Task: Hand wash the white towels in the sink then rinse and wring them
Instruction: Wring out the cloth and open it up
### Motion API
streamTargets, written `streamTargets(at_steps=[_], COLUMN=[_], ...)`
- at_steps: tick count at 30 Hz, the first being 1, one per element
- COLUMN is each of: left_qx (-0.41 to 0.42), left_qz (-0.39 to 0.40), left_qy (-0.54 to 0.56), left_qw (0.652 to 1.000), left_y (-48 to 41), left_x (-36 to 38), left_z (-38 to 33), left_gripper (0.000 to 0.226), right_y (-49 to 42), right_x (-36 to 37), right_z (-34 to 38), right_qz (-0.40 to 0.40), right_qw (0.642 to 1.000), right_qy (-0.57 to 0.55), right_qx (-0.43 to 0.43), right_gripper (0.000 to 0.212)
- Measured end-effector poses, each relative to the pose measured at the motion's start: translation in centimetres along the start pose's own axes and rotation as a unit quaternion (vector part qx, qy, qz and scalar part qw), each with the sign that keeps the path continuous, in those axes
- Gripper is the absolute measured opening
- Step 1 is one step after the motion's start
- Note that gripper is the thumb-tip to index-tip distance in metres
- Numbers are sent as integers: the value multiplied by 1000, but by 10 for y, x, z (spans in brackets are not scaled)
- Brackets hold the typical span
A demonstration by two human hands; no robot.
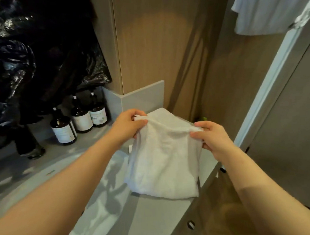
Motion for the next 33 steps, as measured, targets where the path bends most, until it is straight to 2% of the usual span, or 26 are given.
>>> streamTargets(at_steps=[1,4,7,9,11,14,16,18,22,27,29,32,33], left_qx=[-21,-101,-227,-253,-263,-309,-327,-336,-325,-244,-218,-180,-171], left_qz=[-13,15,77,96,68,44,45,54,71,66,48,-22,-50], left_qy=[21,25,-70,-182,-238,-205,-170,-124,-50,129,179,198,200], left_qw=[999,994,968,945,932,928,928,932,942,959,958,963,964], left_y=[-7,-23,-13,-7,-6,-7,-6,-4,2,3,-5,-27,-35], left_x=[10,32,47,53,55,56,54,49,45,43,43,44,45], left_z=[13,63,100,110,111,107,105,107,109,87,75,57,52], left_gripper=[12,40,81,91,96,107,114,107,79,53,53,72,70], right_y=[-7,-15,-18,-18,-18,-16,-15,-16,-11,-16,-29,-61,-73], right_x=[4,17,25,30,35,37,36,38,42,31,21,7,3], right_z=[-12,-38,-63,-72,-77,-79,-79,-79,-74,-50,-31,-2,6], right_qz=[-14,7,25,17,6,11,25,34,38,70,53,38,41], right_qw=[1000,994,989,987,987,982,981,985,995,995,994,989,986], right_qy=[15,68,63,55,43,17,-5,-10,44,66,93,118,133], right_qx=[14,80,134,147,157,186,190,168,84,0,-35,-82,-93], right_gripper=[38,59,83,87,77,48,39,40,52,34,33,22,21])
Point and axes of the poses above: each hand's wrist, its own y-axis away from the middle knuckle, its own x-axis out of the palm, z = x × y, the point moved 2 cm from there along -y, towards the middle knuckle, and after that the axes turned 6 degrees about z, right-handed, at the moved point
